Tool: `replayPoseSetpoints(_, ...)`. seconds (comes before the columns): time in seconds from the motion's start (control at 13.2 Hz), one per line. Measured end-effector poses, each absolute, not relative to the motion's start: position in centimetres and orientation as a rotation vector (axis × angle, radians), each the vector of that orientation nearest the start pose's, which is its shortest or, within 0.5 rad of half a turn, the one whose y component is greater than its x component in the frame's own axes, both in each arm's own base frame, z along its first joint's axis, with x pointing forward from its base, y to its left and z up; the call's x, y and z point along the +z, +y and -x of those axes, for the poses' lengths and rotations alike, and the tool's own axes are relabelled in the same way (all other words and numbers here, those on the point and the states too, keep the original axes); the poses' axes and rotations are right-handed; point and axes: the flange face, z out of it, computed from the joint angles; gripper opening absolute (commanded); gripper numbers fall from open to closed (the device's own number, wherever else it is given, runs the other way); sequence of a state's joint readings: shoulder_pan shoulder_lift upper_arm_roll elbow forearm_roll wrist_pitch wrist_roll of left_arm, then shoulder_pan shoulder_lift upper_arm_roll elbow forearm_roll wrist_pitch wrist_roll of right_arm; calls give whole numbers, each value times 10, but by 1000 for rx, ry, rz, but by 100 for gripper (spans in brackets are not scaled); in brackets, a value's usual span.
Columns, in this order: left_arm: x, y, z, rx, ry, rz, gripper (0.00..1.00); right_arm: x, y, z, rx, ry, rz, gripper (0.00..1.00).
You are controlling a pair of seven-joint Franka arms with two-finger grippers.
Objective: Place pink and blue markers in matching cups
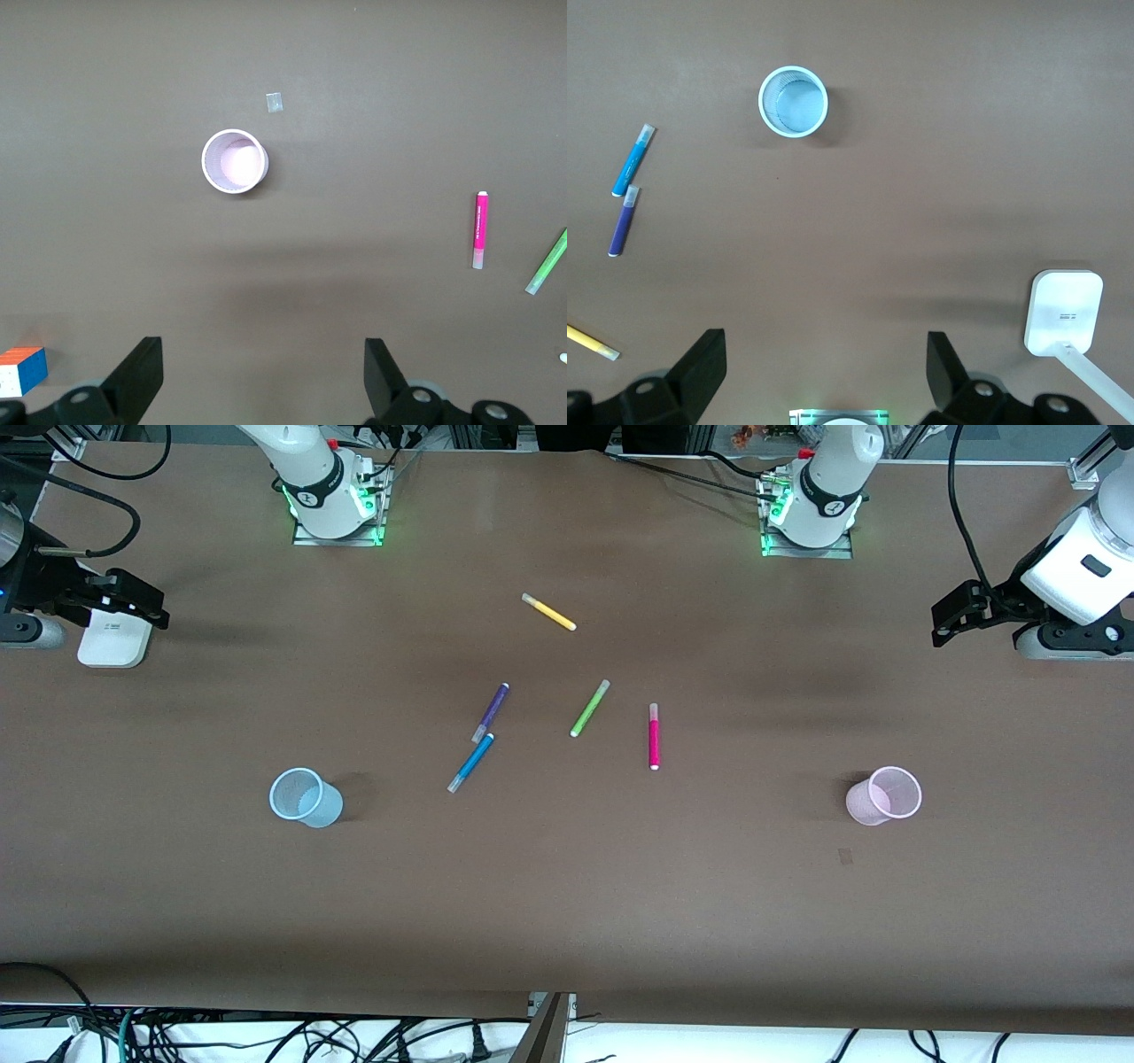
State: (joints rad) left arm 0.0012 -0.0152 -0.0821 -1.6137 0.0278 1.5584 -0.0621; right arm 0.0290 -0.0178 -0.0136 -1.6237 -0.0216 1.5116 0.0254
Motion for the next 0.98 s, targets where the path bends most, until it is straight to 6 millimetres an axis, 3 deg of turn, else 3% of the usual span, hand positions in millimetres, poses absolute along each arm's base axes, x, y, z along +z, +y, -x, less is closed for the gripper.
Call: replayPoseSetpoints(0.98, 612, -42, -546, 60, 29, 3109, 100, 596, 8, -543, 192, 16, 3144, 100)
